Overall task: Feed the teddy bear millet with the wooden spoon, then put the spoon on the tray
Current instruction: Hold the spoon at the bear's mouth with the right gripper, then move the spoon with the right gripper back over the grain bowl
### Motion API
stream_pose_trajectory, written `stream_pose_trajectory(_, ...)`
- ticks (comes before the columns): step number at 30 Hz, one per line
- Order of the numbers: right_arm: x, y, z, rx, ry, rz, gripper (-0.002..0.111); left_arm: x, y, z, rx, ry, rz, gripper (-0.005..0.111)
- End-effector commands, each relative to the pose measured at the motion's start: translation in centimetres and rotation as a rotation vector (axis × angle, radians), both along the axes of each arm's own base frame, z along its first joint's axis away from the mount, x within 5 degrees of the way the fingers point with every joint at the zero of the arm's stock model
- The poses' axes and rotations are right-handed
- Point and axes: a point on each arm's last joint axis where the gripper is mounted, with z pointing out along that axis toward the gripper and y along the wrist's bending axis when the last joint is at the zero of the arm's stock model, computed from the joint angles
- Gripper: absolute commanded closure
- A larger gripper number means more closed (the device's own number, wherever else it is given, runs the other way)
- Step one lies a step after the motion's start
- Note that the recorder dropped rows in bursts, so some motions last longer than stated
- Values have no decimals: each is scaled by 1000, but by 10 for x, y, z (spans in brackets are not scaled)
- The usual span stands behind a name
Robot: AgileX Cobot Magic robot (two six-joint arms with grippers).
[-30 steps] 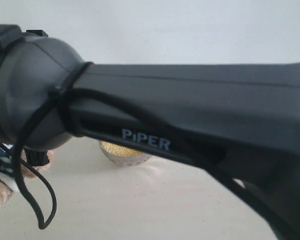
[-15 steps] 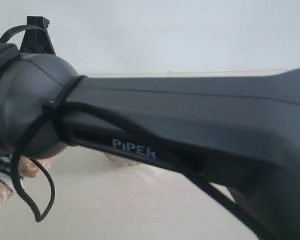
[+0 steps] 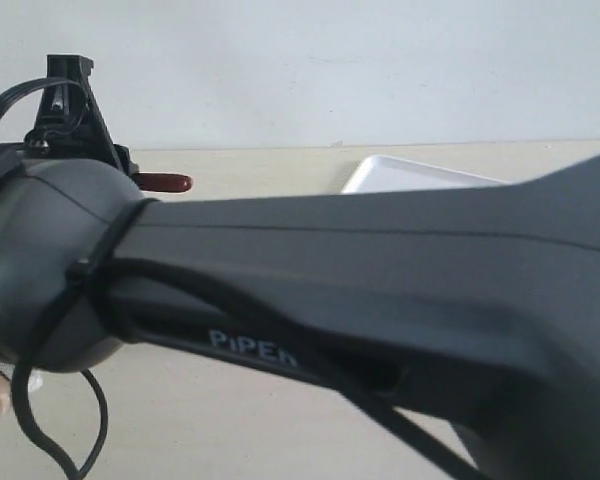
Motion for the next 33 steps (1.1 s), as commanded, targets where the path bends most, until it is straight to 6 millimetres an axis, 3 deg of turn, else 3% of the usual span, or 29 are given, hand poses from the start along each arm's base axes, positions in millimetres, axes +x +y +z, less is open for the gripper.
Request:
stream_pose_trajectory(1, -11, -4, -5, -16, 12, 12, 106, 0, -2, 5, -31, -23, 20, 100)
stream_pose_trajectory(8, -11, -7, 4, 6, -8, 8, 106, 0, -2, 5, -31, -23, 20, 100)
stream_pose_trajectory(14, -14, -19, 37, 152, -10, -32, 106, 0, -2, 5, -31, -23, 20, 100)
stream_pose_trajectory(18, -9, -41, 71, 290, 21, -90, 106, 0, -2, 5, -31, -23, 20, 100)
stream_pose_trajectory(23, 9, -72, 92, 425, 192, -194, 106, 0, -2, 5, -31, -23, 20, 100)
stream_pose_trajectory(28, 40, -99, 87, 417, 242, -286, 106, 0, -2, 5, -31, -23, 20, 100)
stream_pose_trajectory(32, 59, -119, 59, 298, 278, -340, 106, 0, -2, 5, -31, -23, 20, 100)
stream_pose_trajectory(33, 63, -126, 41, 224, 305, -358, 106, 0, -2, 5, -31, -23, 20, 100)
